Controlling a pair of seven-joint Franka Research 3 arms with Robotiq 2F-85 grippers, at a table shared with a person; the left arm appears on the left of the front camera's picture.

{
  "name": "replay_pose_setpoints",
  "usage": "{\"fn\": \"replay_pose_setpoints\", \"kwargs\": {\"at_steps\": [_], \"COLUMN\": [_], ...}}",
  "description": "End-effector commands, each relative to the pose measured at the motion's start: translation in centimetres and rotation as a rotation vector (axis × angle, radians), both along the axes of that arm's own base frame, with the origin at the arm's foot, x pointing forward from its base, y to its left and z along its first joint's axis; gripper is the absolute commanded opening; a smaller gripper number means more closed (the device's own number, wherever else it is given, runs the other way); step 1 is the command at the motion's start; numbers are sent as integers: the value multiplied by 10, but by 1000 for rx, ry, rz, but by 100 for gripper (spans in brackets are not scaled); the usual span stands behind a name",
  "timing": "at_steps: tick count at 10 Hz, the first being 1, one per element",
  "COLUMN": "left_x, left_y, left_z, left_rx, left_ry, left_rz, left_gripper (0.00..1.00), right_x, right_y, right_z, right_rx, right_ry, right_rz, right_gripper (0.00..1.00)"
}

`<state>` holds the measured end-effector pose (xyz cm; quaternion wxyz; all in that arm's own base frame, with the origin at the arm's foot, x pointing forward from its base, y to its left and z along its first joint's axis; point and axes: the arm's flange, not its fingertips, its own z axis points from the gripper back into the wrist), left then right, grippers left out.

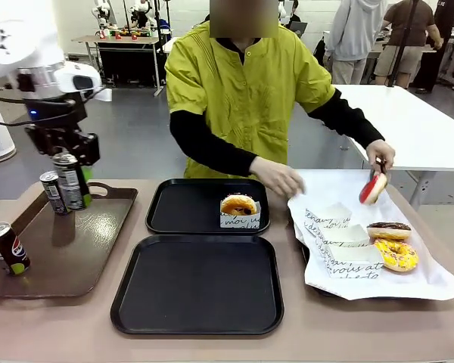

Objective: Set up donuts and drinks on trays.
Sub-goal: Pick up one Pepsi coke and place it on the Flat Tray.

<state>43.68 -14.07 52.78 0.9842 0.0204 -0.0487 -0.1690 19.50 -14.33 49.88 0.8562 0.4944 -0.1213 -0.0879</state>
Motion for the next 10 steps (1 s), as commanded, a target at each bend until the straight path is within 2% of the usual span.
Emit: {"fn": "replay_pose_setpoints", "kwargs": {"at_steps": [1,6,9,10], "left_x": [29,61,86,90], "left_y": [-31,-123,-158,-158], "left_z": [-1,-23,-38,-41], "left_rx": [6,3,-6,12], "left_ry": [0,-37,-69,-28], "left_rz": [-31,-177,-206,-199], "left_gripper": [57,57,57,57], "right_x": [1,1,1,1], "right_y": [-1,-1,-1,-1], "right_z": [0,0,0,0], "right_rx": [12,12,12,12], "right_ry": [-11,-11,-11,-11], "right_rz": [4,4,4,4], "right_gripper": [100,100,100,100]}}
